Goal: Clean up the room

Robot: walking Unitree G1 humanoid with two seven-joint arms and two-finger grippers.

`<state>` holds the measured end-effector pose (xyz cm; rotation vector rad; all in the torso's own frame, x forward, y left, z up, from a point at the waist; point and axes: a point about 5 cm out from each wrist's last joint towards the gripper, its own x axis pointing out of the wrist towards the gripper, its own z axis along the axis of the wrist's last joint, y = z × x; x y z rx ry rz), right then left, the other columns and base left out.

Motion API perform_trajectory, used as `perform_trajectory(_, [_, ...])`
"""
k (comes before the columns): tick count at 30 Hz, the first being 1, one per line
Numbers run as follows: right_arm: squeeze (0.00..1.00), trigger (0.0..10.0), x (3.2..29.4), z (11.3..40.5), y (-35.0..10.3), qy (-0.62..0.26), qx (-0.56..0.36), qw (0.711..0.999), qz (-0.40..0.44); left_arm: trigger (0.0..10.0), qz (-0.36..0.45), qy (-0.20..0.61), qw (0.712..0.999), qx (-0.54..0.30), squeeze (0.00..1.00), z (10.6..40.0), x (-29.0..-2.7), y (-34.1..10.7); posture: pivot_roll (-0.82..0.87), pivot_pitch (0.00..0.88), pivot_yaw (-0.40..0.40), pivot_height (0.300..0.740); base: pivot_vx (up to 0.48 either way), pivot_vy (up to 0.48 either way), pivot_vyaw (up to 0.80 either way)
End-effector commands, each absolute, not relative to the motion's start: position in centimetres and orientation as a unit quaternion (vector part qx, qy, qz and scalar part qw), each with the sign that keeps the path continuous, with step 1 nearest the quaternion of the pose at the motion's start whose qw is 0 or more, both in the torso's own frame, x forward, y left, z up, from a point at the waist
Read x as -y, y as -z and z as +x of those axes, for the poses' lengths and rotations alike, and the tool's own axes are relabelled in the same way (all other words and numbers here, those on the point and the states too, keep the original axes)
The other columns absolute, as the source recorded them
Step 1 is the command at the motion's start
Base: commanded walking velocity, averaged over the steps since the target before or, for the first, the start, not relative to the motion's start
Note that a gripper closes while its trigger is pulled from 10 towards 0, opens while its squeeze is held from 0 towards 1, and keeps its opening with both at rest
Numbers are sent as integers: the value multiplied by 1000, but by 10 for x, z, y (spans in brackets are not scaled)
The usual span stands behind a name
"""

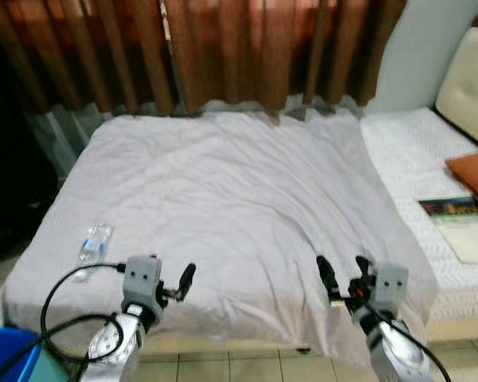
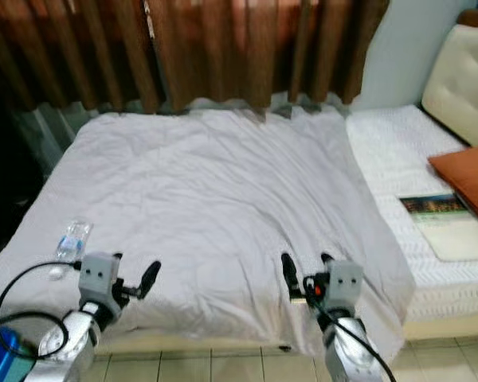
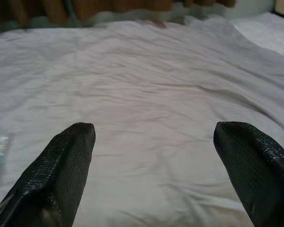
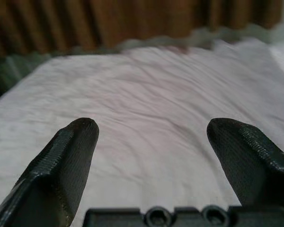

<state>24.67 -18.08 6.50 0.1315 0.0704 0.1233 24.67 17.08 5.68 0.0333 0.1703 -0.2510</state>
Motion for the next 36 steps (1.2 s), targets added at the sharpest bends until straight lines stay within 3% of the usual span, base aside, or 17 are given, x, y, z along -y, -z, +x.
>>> perform_trajectory(1, [0,10000,173,246,-64,-77,-39,993,75,10000,18,119,989,-82,0,246,-174,-58,15,0,-3,740,0,420,0])
perform_trajectory(8, [0,10000,170,248,-63,-92,-45,992,73,10000,24,107,991,-82,0,245,-178,-58,30,0,-12,740,0,421,0])
perform_trajectory(14, [0,10000,169,249,-63,-97,-46,992,70,10000,48,106,990,-80,0,245,-178,-59,36,0,-17,740,0,423,685])
perform_trajectory(18, [0,10000,167,250,-63,-106,-48,991,68,10000,72,110,989,-72,0,249,-180,-62,44,0,-23,740,0,0,0])
perform_trajectory(36, [0,10000,163,252,-62,-119,-52,989,65,10000,66,91,990,-80,0,267,-171,-61,34,0,-25,740,469,0,0])
